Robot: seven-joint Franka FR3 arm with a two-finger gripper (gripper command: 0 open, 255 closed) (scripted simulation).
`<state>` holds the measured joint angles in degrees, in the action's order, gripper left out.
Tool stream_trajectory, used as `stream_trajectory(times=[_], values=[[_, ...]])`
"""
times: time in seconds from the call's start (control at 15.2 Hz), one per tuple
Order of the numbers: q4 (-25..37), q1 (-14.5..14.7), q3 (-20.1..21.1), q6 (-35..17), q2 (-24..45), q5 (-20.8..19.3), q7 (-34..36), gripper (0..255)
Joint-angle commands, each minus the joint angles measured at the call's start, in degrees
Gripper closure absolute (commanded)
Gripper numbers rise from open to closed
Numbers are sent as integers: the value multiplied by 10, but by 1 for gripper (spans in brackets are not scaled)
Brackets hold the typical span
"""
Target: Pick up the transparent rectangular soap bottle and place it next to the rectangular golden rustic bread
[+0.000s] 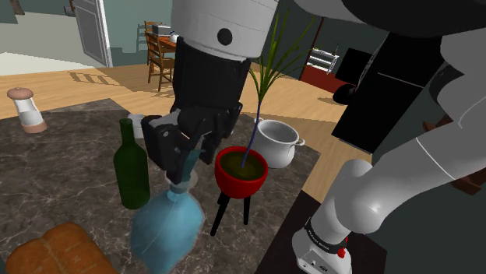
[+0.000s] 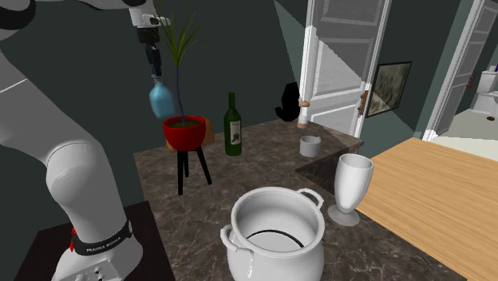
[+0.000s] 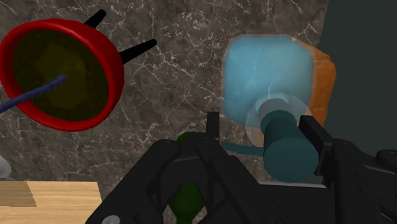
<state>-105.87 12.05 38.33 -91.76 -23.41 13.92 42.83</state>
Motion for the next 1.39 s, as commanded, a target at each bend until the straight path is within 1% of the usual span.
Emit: stream_trajectory(times=[0.0, 0.66, 1.32], values=[[-21, 2, 0, -16, -7, 4, -3, 255], [-110, 11, 7, -90, -23, 18, -12, 255], [-186, 16, 22, -165, -25, 28, -16, 255]])
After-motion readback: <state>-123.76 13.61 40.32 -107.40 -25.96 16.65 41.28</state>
